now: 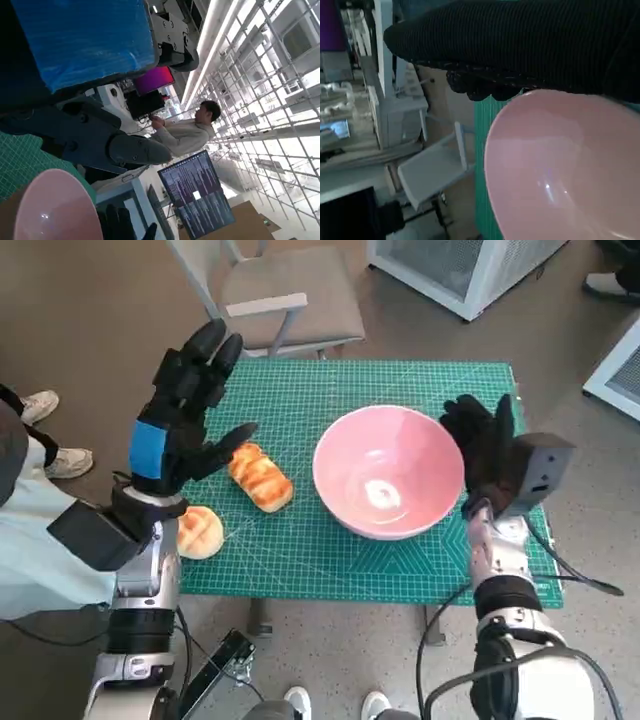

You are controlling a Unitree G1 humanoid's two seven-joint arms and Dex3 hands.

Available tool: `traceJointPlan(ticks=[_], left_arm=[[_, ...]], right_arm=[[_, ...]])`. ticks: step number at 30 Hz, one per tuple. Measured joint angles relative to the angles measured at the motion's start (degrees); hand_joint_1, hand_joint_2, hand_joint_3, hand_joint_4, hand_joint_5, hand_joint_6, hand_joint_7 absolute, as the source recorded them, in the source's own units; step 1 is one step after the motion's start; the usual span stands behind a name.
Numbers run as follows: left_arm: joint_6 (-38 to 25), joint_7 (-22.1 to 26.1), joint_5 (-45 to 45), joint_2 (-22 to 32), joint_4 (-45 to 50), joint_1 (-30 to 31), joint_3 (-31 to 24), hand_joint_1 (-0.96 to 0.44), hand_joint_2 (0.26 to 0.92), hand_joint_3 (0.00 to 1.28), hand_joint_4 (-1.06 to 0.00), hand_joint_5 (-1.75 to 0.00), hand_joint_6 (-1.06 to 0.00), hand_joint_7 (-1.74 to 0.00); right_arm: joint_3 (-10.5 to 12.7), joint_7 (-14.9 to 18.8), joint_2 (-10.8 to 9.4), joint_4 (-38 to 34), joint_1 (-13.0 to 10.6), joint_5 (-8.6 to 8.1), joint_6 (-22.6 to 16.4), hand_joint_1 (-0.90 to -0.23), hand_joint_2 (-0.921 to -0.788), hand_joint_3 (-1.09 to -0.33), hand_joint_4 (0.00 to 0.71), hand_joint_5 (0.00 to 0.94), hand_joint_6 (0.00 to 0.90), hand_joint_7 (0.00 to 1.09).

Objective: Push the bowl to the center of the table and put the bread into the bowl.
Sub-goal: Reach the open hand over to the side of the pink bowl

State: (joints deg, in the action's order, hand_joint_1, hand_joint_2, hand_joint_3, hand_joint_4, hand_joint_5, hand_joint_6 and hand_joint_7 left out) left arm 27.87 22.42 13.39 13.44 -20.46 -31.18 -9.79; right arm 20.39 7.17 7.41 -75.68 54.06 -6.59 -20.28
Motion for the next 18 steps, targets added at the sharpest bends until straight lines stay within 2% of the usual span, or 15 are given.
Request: traceJointPlan(ticks=[7,12,15,18], left_arm=[[0.0,-0.1,0.0,0.0,0.0,0.0,0.1,-0.46,0.921,0.18,-0.31,0.0,-0.22,-0.36],[0.0,0.1,-0.1,0.3,0.0,0.0,0.1,-0.46,0.921,0.18,-0.31,0.0,-0.23,-0.35],[0.1,0.5,-0.4,1.3,-0.1,0.0,0.1,-0.46,0.921,0.18,-0.31,0.0,-0.23,-0.35],[0.4,0.6,-3.3,3.9,-0.7,0.0,0.2,-0.46,0.921,0.18,-0.31,0.0,-0.22,-0.34]], right_arm=[[-0.2,0.1,-0.1,0.0,0.6,0.11,0.0,-0.593,-0.921,-0.794,0.219,0.005,0.161,0.26],[-1.5,0.1,1.3,0.3,1.0,1.05,-1.0,-0.619,-0.921,-0.809,0.226,0.007,0.156,0.26],[-2.7,0.3,2.6,0.9,1.4,2.21,-3.5,-0.653,-0.921,-0.809,0.221,0.003,0.151,0.26],[-3.4,1.8,3.5,2.5,1.5,2.42,-8.1,-0.674,-0.921,-0.798,0.217,0.001,0.149,0.27]])
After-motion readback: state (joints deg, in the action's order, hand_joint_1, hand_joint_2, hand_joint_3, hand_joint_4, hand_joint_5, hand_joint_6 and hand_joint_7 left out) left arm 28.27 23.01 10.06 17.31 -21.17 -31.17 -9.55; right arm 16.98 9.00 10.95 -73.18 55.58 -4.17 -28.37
